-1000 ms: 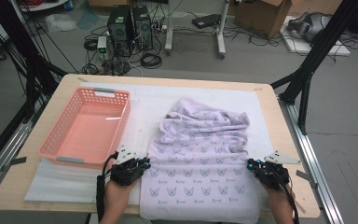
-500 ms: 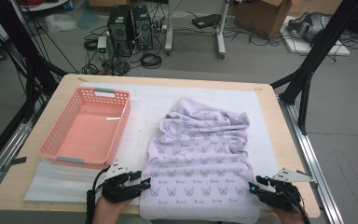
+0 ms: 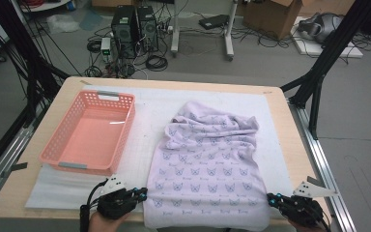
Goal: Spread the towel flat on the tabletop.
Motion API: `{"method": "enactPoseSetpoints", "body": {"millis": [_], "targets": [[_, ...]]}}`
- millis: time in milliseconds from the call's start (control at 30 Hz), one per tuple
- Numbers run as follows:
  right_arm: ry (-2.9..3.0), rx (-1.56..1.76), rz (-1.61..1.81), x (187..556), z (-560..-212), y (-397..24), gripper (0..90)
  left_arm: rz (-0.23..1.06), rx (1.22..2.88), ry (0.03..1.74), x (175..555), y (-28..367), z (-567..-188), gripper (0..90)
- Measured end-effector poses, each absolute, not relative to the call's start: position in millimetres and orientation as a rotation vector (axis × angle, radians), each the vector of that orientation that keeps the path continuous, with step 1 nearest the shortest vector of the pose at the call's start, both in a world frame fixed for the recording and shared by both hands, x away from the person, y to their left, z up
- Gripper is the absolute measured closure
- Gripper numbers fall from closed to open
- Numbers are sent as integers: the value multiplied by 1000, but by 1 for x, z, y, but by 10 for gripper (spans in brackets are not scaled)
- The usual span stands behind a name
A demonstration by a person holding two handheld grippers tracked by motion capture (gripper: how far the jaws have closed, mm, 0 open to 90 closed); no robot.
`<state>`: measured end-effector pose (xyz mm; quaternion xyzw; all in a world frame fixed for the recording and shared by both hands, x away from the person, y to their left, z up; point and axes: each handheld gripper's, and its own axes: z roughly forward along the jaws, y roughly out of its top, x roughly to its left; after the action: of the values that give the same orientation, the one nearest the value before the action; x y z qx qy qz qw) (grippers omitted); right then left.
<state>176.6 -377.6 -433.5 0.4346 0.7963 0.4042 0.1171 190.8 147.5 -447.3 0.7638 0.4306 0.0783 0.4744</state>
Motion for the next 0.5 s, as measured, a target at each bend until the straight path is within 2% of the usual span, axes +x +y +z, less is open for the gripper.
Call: {"method": "enactPoseSetpoints", "body": {"millis": [167, 200, 233, 267, 300, 367, 500], "targets": [[2400, 1263, 1161, 167, -432, -378, 870, 102, 1894, 1016, 187, 147, -447, 858], [2396, 1269, 1156, 166, -433, -378, 840, 127, 1884, 1016, 188, 147, -447, 818], [2387, 1288, 1164, 167, -433, -379, 721, 157, 1866, 1027, 190, 146, -447, 702], [2359, 1309, 1172, 168, -432, -379, 650, 180, 1846, 1032, 192, 145, -446, 597], [2335, 1323, 1187, 170, -431, -378, 643, 201, 1820, 1039, 195, 145, -446, 538], [2299, 1322, 1185, 175, -430, -376, 595, 245, 1800, 1055, 201, 143, -446, 485], [2240, 1323, 1112, 188, -434, -365, 579, 249, 1815, 1094, 218, 133, -452, 470]]}}
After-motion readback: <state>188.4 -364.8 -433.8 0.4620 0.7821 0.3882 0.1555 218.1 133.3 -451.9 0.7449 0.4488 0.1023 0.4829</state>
